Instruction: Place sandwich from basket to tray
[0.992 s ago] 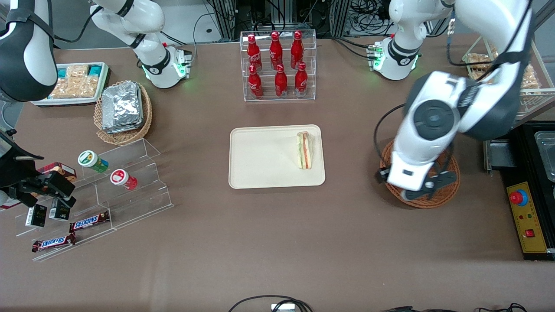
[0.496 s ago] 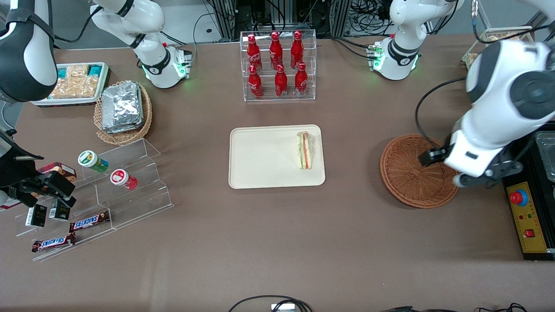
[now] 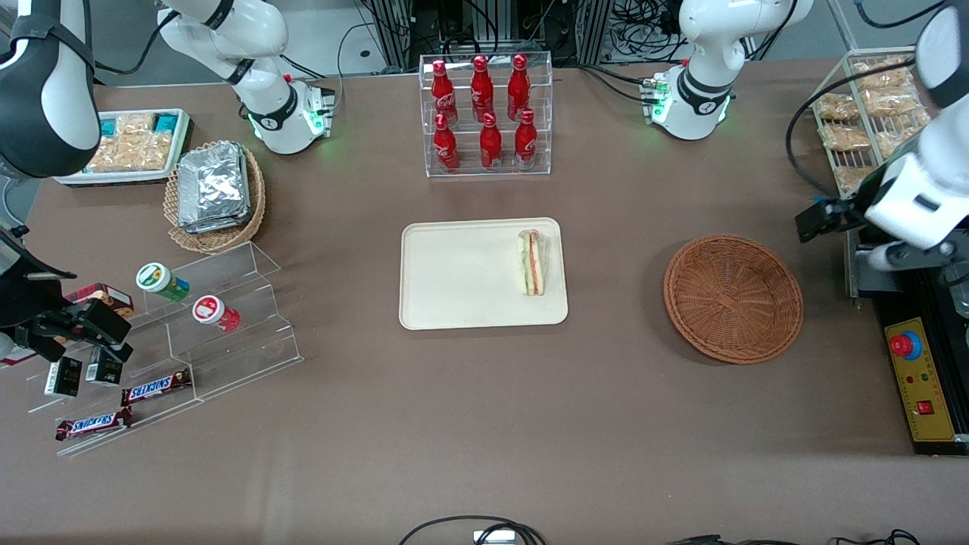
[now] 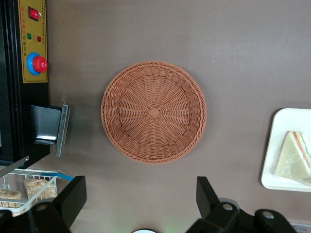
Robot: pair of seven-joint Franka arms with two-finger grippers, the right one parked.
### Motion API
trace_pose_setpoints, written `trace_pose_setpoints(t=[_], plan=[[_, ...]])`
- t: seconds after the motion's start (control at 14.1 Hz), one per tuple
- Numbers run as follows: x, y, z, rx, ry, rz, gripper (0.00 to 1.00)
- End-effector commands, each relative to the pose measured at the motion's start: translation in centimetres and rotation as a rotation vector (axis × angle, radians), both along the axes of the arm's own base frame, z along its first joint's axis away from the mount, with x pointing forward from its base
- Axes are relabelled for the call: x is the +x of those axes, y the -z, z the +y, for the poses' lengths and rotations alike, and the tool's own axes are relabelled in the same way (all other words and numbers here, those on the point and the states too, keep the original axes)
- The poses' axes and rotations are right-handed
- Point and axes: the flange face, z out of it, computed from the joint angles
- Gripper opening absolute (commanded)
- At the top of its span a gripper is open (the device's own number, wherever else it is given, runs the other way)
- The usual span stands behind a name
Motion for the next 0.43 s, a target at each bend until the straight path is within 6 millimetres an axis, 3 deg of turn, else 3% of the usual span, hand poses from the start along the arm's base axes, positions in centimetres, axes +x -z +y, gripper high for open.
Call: trace_pose_setpoints(t=[0.0,0.35], plan=[[-1.8,-1.2,1.0,-0.029,0.070,0.011,1.00],[-2.9,-2.9,0.9,-0.031,0.170,-0.011,1.00]])
